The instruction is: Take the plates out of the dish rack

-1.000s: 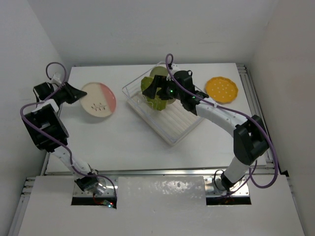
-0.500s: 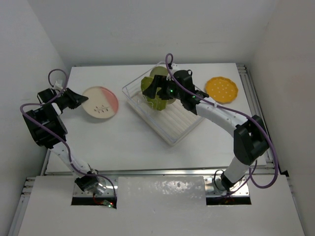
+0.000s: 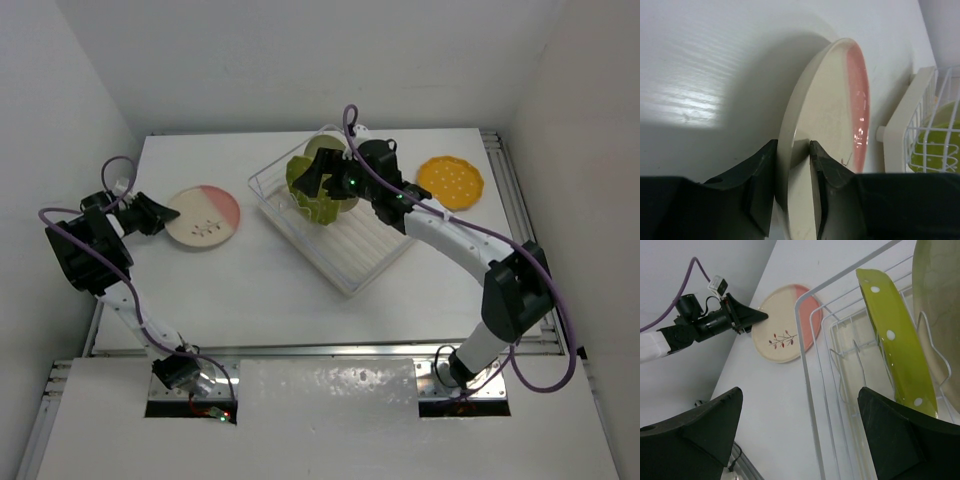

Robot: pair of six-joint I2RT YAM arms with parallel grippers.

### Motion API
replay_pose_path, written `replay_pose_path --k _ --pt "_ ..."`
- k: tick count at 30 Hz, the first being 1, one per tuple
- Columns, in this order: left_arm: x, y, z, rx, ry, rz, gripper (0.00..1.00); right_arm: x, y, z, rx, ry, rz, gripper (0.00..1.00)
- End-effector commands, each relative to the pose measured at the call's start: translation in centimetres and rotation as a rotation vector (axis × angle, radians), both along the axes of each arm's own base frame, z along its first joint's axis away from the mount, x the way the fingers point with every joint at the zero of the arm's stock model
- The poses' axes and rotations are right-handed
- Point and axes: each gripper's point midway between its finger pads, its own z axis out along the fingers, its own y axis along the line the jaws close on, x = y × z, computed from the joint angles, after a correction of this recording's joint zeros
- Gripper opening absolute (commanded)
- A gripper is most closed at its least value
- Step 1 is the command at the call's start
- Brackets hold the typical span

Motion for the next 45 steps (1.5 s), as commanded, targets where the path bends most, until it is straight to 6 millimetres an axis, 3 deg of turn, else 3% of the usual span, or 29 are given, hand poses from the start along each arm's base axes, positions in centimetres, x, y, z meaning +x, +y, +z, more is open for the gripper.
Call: replay_pose_path --k 1,7,11,14,15,18,19,20,21,23,25,28,32,37,40,41,44,45 --pt "0.6 1.9 0.3 0.07 -0.011 0.031 0.29 0.4 -0.6 4.0 0.027 -0.1 -0.02 0.95" --pt "-0.2 3.7 -0.5 0.179 0.07 0.098 0.46 0.3 -2.0 4.0 -0.043 -0.108 -0.053 0.95" --pt "-0.3 4.6 0.0 0.246 0.074 0.117 0.55 0.1 -3.4 4.3 -0.122 -0.14 -0.078 0.88" --pt "-0.2 5.1 1.0 0.285 0.062 0.111 0.61 0.3 -5.0 4.9 -0.222 -0.194 -0.098 0.72" --pt "-0.1 5.2 1.4 0.296 0.058 0.107 0.64 0.6 -5.7 4.9 -0.279 -0.22 -0.11 0.61" --pt "0.3 5.7 3.3 0.339 0.027 0.097 0.65 1.8 -8.3 6.2 -0.428 -0.255 -0.185 0.43" --pt "0.6 6.0 4.3 0.366 0.01 0.089 0.65 2.6 -9.2 6.4 -0.479 -0.244 -0.185 0.45" --pt "0.5 5.9 4.3 0.37 0.012 0.083 0.65 3.3 -9.6 5.3 -0.501 -0.224 -0.191 0.45" --pt "0.9 6.2 5.6 0.394 -0.016 0.08 0.65 3.8 -10.2 6.2 -0.516 -0.207 -0.198 0.62" --pt "1.3 6.4 7.2 0.431 -0.048 0.067 0.65 5.7 -11.2 4.4 -0.553 -0.137 -0.199 0.73" --pt "1.7 6.4 9.3 0.483 -0.092 0.046 0.65 6.9 -11.6 4.5 -0.553 -0.119 -0.173 0.82" --pt "1.8 5.6 11.7 0.601 -0.142 -0.026 0.65 8.6 -10.8 3.0 -0.553 -0.107 -0.137 0.82" --pt "1.6 3.0 14.1 0.686 -0.193 -0.114 0.65 10.3 -9.5 1.1 -0.541 -0.123 -0.074 0.7" --pt "1.0 1.6 14.8 0.633 -0.201 -0.131 0.65 11.1 -7.5 -1.9 -0.52 -0.094 0.031 0.63" --pt "0.7 1.0 15.2 0.633 -0.205 -0.143 0.65 11.2 -7.4 -3.7 -0.515 -0.062 0.035 0.46" --pt "0.7 0.8 15.5 0.638 -0.213 -0.147 0.65 11.2 -7.4 -4.0 -0.513 -0.061 0.036 0.36" --pt "0.5 0.2 16.2 0.633 -0.226 -0.162 0.65 11.2 -7.8 -3.3 -0.525 -0.106 0.044 0.19" --pt "0.5 0.0 16.3 0.628 -0.235 -0.17 0.65 11.2 -7.9 -2.9 -0.533 -0.127 0.047 0.09"
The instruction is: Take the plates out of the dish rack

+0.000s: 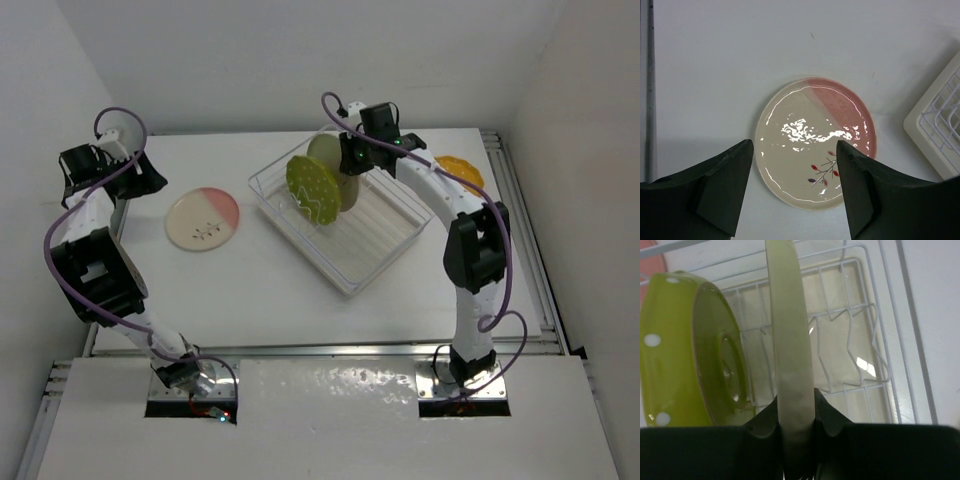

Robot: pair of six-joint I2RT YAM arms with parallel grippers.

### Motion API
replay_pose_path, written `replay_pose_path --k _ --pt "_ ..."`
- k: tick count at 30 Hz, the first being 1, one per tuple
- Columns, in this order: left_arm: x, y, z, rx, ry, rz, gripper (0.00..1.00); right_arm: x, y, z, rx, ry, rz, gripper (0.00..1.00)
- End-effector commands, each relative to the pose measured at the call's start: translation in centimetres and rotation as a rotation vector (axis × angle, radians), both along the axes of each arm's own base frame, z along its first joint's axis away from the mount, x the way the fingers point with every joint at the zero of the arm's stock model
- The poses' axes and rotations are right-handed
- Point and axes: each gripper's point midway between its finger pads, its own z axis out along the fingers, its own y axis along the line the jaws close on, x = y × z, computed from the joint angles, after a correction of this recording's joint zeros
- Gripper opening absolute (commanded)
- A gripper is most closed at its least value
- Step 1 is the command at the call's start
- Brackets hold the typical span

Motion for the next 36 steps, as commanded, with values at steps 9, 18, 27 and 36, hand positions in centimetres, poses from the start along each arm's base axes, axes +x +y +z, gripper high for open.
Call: replay_pose_path --k 9,18,27,36 --pt "0.7 -2.7 4.6 0.037 -0.092 -0.102 0.62 0.3 -1.8 15.0 0.004 -0.465 0.038 0.0" --pt "1.3 -5.8 7.6 0.034 -0.141 -0.235 0.61 -0.8 -6.2 27.1 0.108 -0.79 -0.217 0.0" --pt "0.3 -15.6 14.4 -0.138 -0.285 -0.6 0.74 -2.3 3.5 28.0 0.691 -0.577 -0.063 0.0" --pt "1.4 -18.0 15.5 -0.385 -0.253 -0.5 0.94 -2.7 13.5 24.2 1.076 -0.224 0.118 0.0"
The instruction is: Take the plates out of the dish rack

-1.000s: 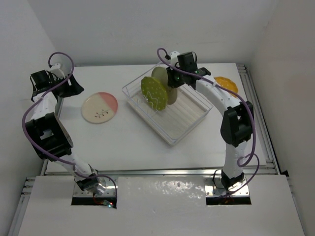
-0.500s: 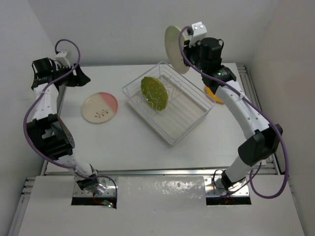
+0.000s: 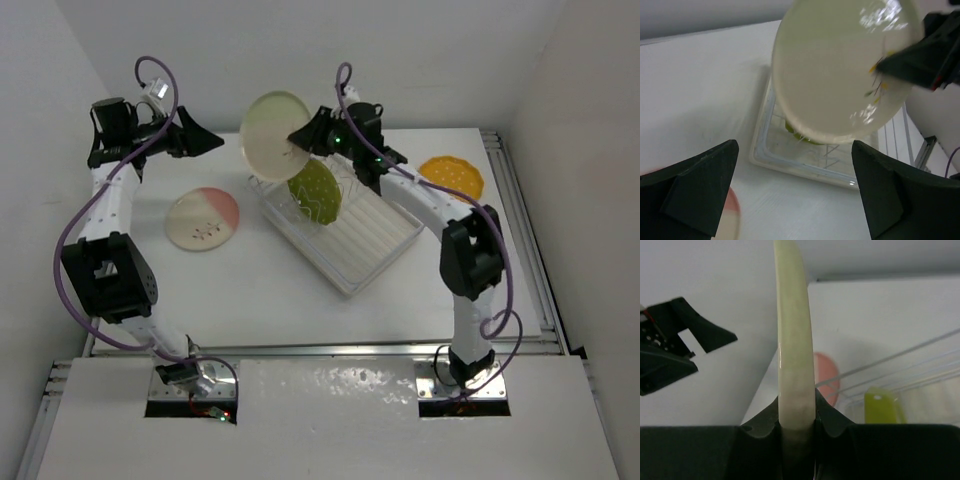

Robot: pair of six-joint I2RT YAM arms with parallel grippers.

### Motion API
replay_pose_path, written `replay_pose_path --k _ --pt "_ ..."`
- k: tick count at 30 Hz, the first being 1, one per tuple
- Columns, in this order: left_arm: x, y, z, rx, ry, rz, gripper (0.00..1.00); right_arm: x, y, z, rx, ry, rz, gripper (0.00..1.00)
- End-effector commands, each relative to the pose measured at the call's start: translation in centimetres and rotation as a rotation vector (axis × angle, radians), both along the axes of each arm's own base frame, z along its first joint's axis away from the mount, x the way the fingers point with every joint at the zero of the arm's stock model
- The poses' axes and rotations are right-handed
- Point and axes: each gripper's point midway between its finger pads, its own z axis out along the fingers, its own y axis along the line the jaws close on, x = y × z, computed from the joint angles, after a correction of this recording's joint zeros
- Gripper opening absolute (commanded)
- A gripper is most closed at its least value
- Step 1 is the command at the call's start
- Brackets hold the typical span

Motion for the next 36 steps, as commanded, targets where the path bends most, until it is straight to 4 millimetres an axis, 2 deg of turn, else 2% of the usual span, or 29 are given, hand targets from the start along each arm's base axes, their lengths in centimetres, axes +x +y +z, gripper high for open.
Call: replay_pose_path --k 1,2,4,7,13,15,17,19,20,22,23,26,29,31,33,34,36 --pt "0.3 -0.3 1.3 -0.061 0.006 0.054 0.94 -3.4 3.8 10.9 0.331 -0.138 0.197 0.0" --pt "0.9 0.2 0.2 -0.044 0.035 0.107 0.94 -3.6 4.9 10.1 0.338 -0.116 0.221 0.0" --pt "1.2 0.5 -2.1 -0.015 0.12 0.166 0.91 -4.3 6.2 9.8 0.343 -0.087 0.247 0.0" --pt "1.5 1.0 -4.4 -0.015 0.207 0.228 0.89 -4.3 6.9 8.1 0.329 -0.049 0.256 0.0" --pt "2.1 0.3 -3.8 -0.097 0.207 0.239 0.85 -5.1 7.6 6.2 0.398 0.034 0.301 0.0" --pt "2.1 0.3 -4.5 -0.088 0.223 0.247 0.84 -5.3 7.5 6.3 0.417 0.038 0.305 0.0" --pt "1.8 0.0 -4.9 -0.096 0.242 0.228 0.79 -5.3 7.5 6.2 0.42 0.042 0.305 0.0" --pt "1.2 -1.0 -4.6 -0.164 0.267 0.182 0.66 -5.3 7.6 5.7 0.426 0.059 0.311 0.0" --pt "1.0 -1.8 -3.2 -0.203 0.217 0.115 0.61 -5.4 7.7 5.6 0.438 0.072 0.318 0.0" --pt "-0.4 -3.1 -2.0 -0.302 0.233 0.035 0.5 -5.5 8.1 5.2 0.45 0.087 0.342 0.0" --pt "-0.5 -3.3 -0.6 -0.312 0.17 0.005 0.4 -5.6 8.1 5.2 0.463 0.097 0.352 0.0" --pt "-1.8 -4.2 0.3 -0.357 0.191 -0.07 0.23 -5.7 8.3 4.5 0.463 0.125 0.361 0.0" --pt "-2.5 -4.3 1.0 -0.365 0.198 -0.093 0.0 -5.7 8.4 3.4 0.442 0.154 0.355 0.0" --pt "-2.6 -3.8 1.3 -0.374 0.207 -0.089 0.0 -5.5 8.4 2.9 0.414 0.159 0.346 0.02" --pt "-2.8 -3.3 1.5 -0.381 0.21 -0.076 0.0 -5.3 8.2 2.1 0.375 0.185 0.327 0.18" --pt "-2.8 -2.6 1.9 -0.379 0.194 -0.053 0.0 -5.3 8.2 1.8 0.349 0.168 0.32 0.44" --pt "-2.8 -1.7 1.9 -0.388 0.193 -0.022 0.0 -5.4 7.9 1.6 0.315 0.169 0.306 0.65"
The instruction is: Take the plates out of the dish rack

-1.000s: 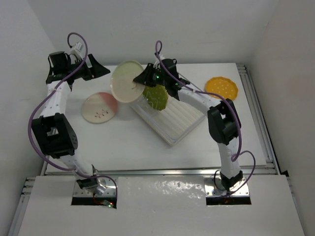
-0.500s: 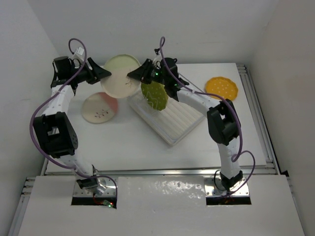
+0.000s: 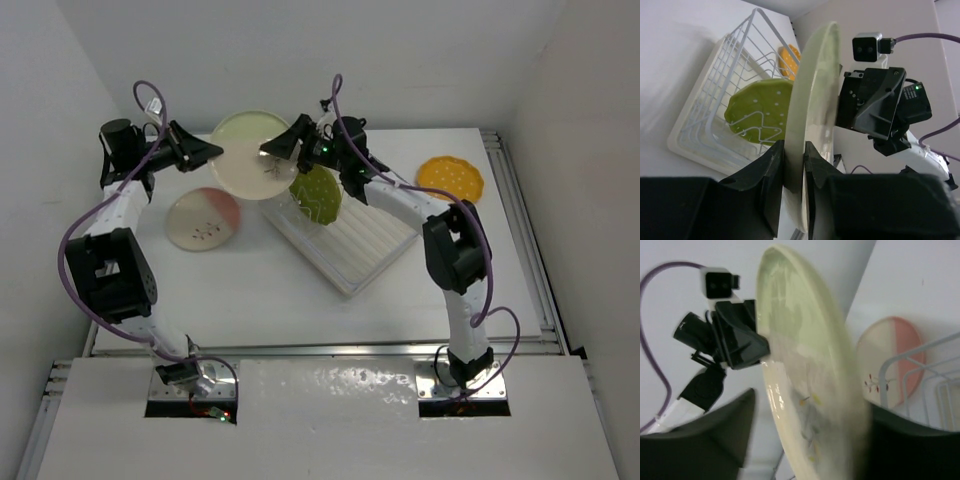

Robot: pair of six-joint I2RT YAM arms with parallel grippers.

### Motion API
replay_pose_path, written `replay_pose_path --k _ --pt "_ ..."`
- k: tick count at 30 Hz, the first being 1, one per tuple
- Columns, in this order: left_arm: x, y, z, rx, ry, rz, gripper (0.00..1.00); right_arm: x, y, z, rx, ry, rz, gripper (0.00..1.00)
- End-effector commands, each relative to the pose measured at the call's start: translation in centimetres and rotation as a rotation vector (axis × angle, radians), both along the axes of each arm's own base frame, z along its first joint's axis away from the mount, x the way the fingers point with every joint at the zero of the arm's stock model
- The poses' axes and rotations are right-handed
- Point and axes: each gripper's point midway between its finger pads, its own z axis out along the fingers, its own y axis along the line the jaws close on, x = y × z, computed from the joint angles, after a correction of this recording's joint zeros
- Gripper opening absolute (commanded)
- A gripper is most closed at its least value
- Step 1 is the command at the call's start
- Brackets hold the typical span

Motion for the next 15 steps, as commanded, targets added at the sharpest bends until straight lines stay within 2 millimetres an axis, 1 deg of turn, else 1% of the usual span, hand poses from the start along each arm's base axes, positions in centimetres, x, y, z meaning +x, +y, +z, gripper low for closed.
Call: replay_pose_path --k 1,3,4,6,7,8,9,11,12,13,14,15 --pt "-1.8 1.0 4.5 0.018 -0.143 0.0 0.0 -1.7 0.7 4.7 -0.013 -0.159 0.022 0.77" --pt "-1.8 2.1 4.5 0.003 -0.132 0.032 0.0 -1.6 0.1 5.1 -0.038 -0.182 0.0 0.85" --pt "-1.9 3.1 4.8 0.006 -0.146 0.055 0.0 -1.5 0.0 4.8 -0.058 -0.195 -0.008 0.86" --pt "-2.2 4.2 4.6 0.005 -0.143 0.08 0.0 -1.3 -0.5 5.0 -0.074 -0.2 -0.035 0.91" --pt "-2.4 4.5 4.6 0.005 -0.143 0.086 0.0 -1.3 -0.6 5.0 -0.081 -0.207 -0.039 0.97" --pt "-2.6 4.8 4.3 0.001 -0.133 0.094 0.0 -1.1 -0.7 5.0 -0.084 -0.212 -0.048 0.99" --pt "-2.7 5.1 4.2 -0.001 -0.128 0.105 0.0 -1.0 -0.8 5.2 -0.088 -0.219 -0.054 0.99" --pt "-3.0 6.6 4.2 0.001 -0.13 0.141 0.0 -0.9 -1.2 5.1 -0.112 -0.232 -0.071 0.99" --pt "-3.2 8.0 4.3 0.004 -0.135 0.172 0.0 -0.7 -1.6 5.4 -0.129 -0.251 -0.089 0.99" --pt "-3.2 8.8 4.3 0.014 -0.143 0.192 0.0 -0.8 -1.8 5.2 -0.148 -0.248 -0.096 0.99" --pt "-3.4 10.4 4.0 0.018 -0.133 0.232 0.0 -0.6 -2.1 5.4 -0.16 -0.259 -0.11 0.99" --pt "-3.5 11.4 3.5 0.025 -0.12 0.257 0.0 -0.9 -2.4 6.1 -0.172 -0.29 -0.115 0.99"
